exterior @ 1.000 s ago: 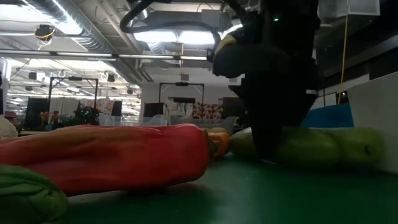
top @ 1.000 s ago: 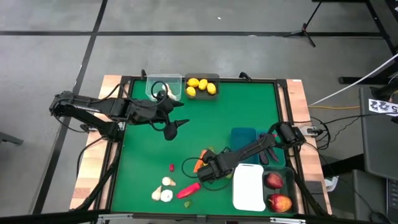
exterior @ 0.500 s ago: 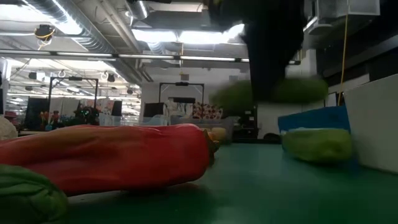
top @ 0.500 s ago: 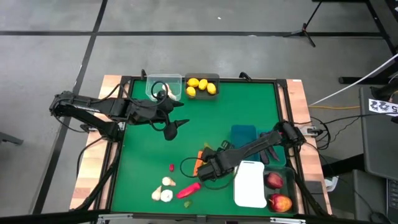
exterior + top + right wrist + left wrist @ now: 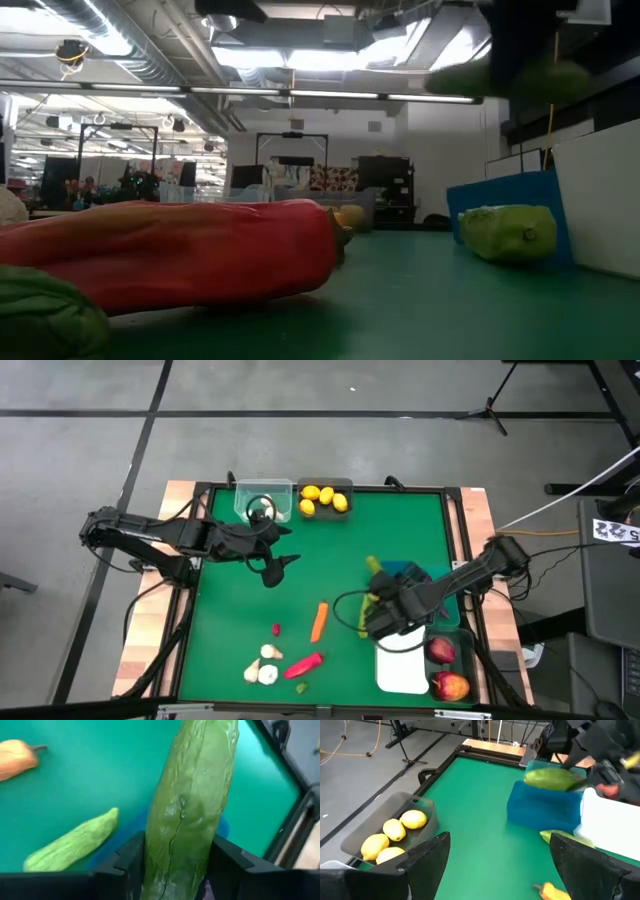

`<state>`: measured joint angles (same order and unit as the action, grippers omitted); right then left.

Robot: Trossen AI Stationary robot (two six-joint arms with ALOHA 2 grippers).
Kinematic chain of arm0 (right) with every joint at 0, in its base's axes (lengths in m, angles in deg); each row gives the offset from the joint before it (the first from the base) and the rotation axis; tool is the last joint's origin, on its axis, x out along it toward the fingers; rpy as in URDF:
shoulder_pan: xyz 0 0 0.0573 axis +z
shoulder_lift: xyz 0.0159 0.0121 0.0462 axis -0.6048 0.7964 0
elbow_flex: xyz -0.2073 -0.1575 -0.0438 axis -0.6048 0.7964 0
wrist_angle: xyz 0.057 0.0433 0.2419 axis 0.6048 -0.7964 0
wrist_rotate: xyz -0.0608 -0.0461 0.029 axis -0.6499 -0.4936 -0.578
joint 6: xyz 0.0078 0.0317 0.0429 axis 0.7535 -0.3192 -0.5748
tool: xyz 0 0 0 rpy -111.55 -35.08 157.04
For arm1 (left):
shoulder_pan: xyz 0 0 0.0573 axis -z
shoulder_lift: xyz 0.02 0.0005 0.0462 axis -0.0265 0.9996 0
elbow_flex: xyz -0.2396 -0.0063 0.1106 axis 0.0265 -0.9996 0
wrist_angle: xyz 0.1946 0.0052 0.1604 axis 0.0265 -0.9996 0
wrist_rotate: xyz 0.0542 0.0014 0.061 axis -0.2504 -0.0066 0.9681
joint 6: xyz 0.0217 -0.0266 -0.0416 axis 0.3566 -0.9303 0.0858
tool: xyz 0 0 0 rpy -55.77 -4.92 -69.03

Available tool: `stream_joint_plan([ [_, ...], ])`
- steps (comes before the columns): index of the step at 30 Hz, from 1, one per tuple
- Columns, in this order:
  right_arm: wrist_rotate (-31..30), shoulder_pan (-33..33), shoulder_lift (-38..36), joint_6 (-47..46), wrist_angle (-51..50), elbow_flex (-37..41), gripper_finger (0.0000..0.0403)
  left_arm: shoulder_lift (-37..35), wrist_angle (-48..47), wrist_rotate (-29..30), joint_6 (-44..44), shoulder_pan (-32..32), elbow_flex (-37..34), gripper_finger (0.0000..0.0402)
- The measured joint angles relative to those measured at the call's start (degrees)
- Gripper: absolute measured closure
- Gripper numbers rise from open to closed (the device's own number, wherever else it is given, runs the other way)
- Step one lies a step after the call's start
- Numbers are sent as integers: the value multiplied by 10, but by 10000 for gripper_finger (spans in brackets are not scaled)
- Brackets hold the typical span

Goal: Sort produce into baskets
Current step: Put the green cucumber into the blue bin

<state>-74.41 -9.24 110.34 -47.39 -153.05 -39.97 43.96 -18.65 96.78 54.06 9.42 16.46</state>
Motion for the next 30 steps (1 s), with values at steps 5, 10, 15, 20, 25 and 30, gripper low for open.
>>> stream_joint_plan([
  [5,25,-38,-54,-41,58,137,204,0,7,3,-1,-1,-9,66],
  [10,38,-77,-66,-38,123,212,178,5,11,5,-4,-1,-10,66],
  [15,72,-87,-66,3,177,231,175,16,10,5,-14,-1,-10,66],
  [20,96,-84,-66,38,181,219,174,50,32,4,-33,4,-10,66],
  [25,94,-71,-71,69,139,172,174,121,86,-94,-23,6,-10,66],
  [30,93,-27,-97,86,32,86,173,230,184,-187,124,42,-10,66],
])
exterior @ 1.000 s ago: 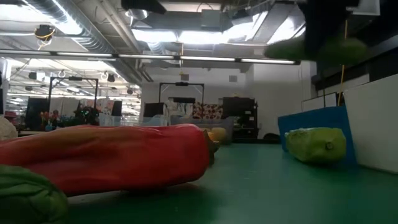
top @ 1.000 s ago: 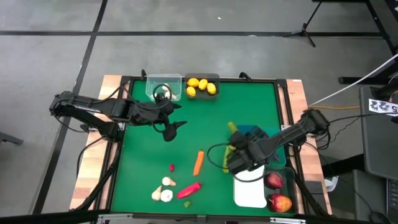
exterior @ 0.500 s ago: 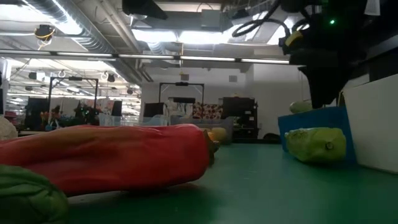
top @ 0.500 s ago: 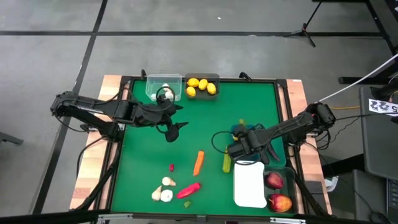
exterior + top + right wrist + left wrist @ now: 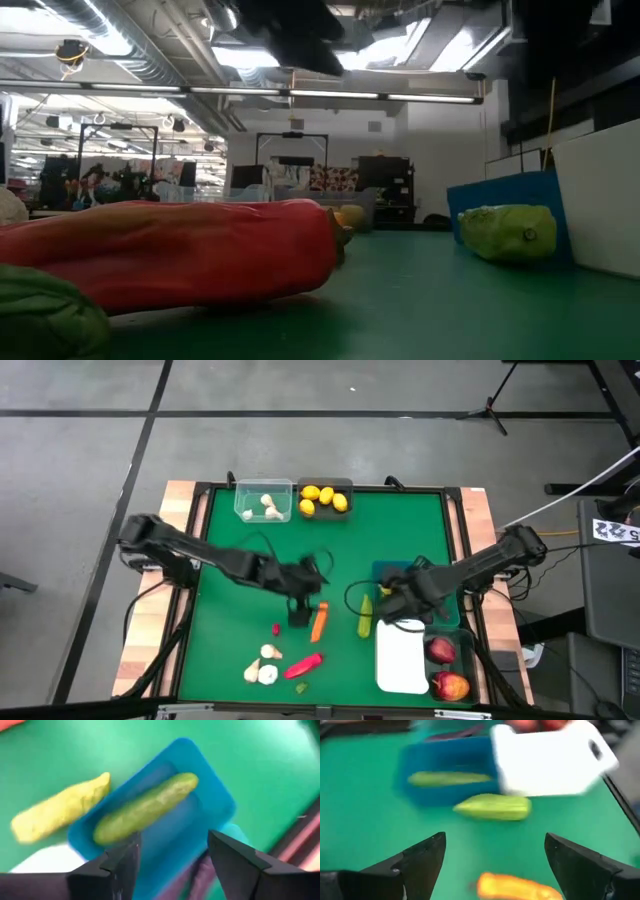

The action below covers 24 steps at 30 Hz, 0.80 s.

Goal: Sort produce into baskets
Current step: Put the green cucumber into the blue bin

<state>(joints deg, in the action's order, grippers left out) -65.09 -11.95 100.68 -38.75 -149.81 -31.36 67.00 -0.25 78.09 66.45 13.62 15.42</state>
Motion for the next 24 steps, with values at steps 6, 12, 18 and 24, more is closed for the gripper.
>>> stream_joint_plan([
  [6,-40,62,-46,-13,-41,-109,173,130,204,-21,135,30,0,66],
  [12,-120,117,-68,-23,-52,-168,173,208,310,-12,87,13,0,66],
  [18,-140,131,-72,-30,-57,-171,173,255,395,9,19,2,14,66],
  [24,-139,130,-69,-32,-58,-170,173,299,371,67,4,7,61,66],
])
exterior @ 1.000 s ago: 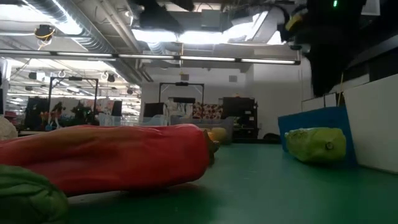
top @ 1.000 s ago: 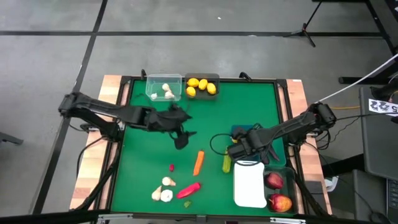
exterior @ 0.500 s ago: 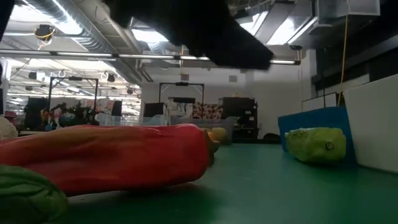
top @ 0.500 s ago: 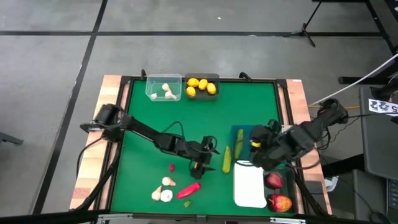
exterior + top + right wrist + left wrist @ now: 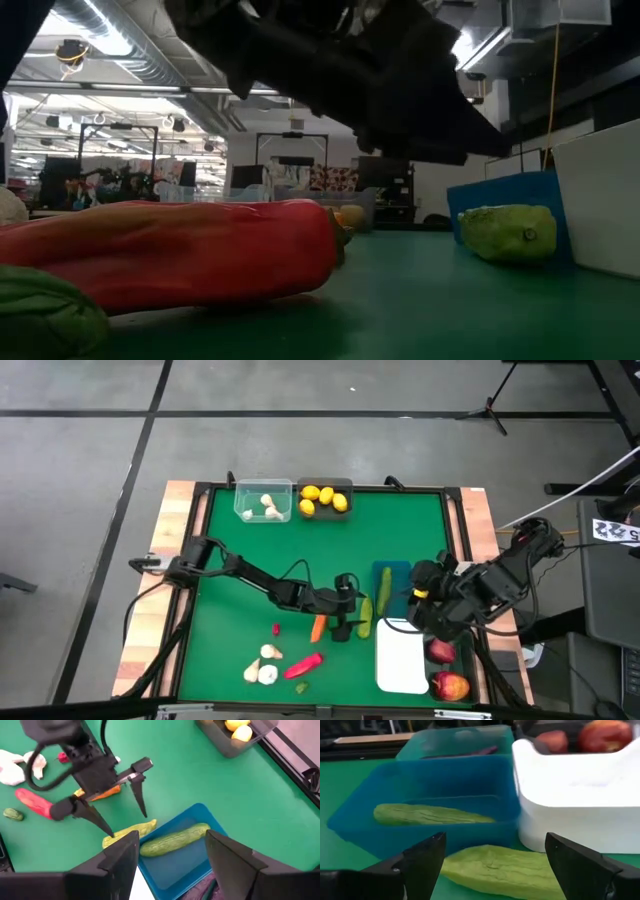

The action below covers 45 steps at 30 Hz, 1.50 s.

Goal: Sort produce into baskets
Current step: Put the green cucumber into the blue bin

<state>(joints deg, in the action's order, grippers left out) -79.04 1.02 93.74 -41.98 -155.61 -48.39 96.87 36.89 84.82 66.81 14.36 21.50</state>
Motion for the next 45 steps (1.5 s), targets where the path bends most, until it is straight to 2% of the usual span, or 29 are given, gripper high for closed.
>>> stream_joint_plan([
  [5,0,0,0,0,0,0,173,12,-38,58,-16,14,31,66],
  [8,-1,0,0,2,0,0,173,12,-62,71,-29,18,34,66],
  [21,-2,0,0,11,0,0,173,15,-66,71,-120,16,34,66],
  [45,-6,0,0,13,0,0,173,52,-100,83,-143,14,48,66],
])
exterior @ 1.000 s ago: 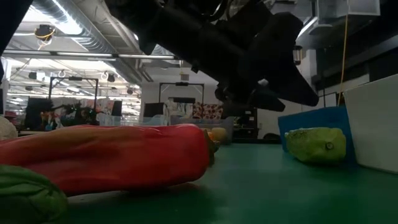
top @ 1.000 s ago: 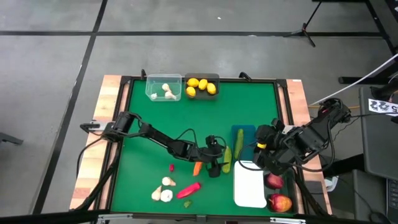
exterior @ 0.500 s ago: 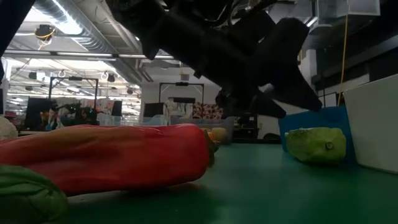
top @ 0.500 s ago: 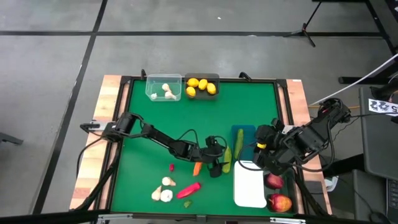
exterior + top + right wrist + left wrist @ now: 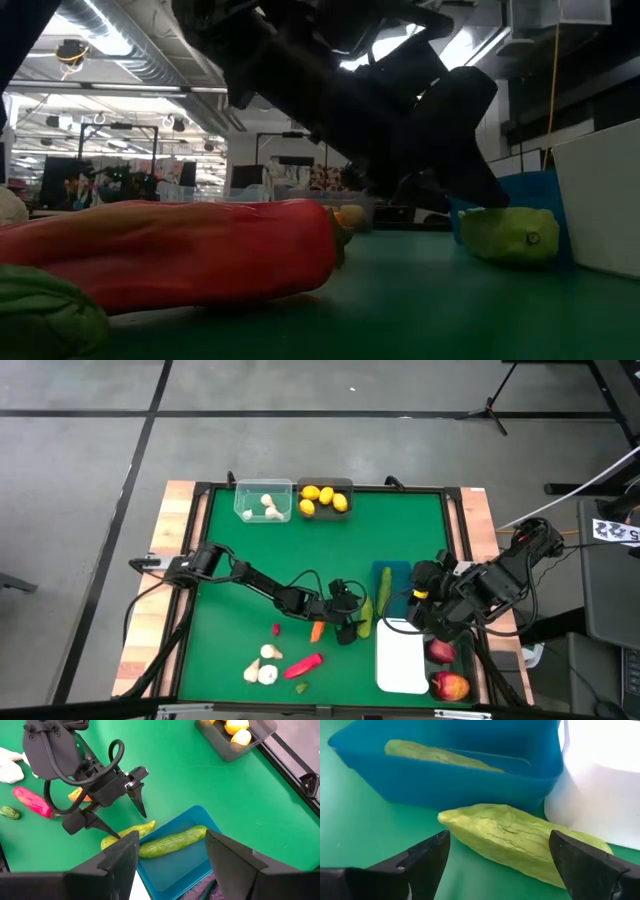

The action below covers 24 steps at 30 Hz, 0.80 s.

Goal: Sort produce into baskets
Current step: Put the green cucumber into the blue bin

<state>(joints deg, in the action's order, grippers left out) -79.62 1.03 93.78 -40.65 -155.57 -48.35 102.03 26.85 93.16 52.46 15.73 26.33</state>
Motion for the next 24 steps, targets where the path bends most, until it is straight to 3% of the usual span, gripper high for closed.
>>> stream_joint_plan([
  [5,0,0,0,0,0,0,173,-14,-106,11,-55,1,4,66],
  [8,0,0,0,0,0,0,173,-33,-246,26,-107,0,-2,66],
  [11,1,0,0,0,0,0,173,-74,-395,77,-143,1,-3,67],
  [15,4,0,0,0,0,0,173,-131,-483,136,-170,3,-6,67],
  [17,4,0,2,0,0,0,173,-163,-464,140,-141,8,-5,67],
  [21,5,0,4,0,0,0,173,-188,-382,119,7,21,-6,67],
  [24,6,0,4,0,0,0,173,-197,-278,-21,118,15,-6,67],
])
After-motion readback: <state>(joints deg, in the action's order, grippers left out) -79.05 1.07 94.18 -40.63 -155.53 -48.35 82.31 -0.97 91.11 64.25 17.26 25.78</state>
